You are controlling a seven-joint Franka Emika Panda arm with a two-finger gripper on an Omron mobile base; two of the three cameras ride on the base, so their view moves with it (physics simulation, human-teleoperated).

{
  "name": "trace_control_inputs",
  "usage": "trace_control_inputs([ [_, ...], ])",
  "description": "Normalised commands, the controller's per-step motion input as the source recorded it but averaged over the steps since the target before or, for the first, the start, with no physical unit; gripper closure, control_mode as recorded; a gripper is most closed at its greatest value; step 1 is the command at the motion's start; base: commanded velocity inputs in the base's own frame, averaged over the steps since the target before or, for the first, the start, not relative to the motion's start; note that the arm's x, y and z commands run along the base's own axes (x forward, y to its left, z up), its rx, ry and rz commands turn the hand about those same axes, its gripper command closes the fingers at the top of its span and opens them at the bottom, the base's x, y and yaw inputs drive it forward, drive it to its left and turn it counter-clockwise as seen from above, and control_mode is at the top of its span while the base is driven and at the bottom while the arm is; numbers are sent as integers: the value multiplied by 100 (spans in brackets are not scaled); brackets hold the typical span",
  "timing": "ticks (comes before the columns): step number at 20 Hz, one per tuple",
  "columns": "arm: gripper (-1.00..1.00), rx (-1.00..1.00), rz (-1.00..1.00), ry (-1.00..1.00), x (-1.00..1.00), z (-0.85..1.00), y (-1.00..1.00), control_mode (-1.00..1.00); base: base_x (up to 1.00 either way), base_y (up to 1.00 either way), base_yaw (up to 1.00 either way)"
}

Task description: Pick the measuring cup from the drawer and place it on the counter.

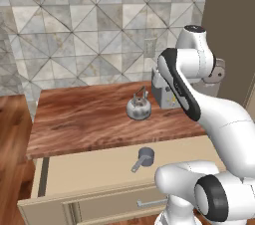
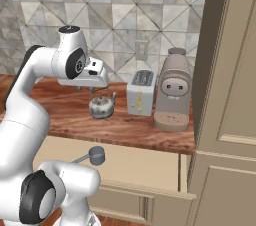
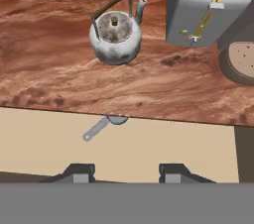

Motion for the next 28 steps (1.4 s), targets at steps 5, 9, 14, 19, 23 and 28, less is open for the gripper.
trace_control_inputs([
  [5, -100, 0, 0, 0, 0, 0, 0, 100, -3, 0, 0],
  [9, -100, 0, 0, 0, 0, 0, 0, 100, -36, 0, 0],
  [14, -100, 0, 0, 0, 0, 0, 0, 100, -69, 0, 0],
  [19, -100, 0, 0, 0, 0, 0, 0, 100, -59, 0, 0],
  [23, -100, 0, 0, 7, 0, -9, 0, -100, -14, 0, 0],
  [28, -100, 0, 0, 9, 13, -31, -2, -100, 0, 0, 0],
])
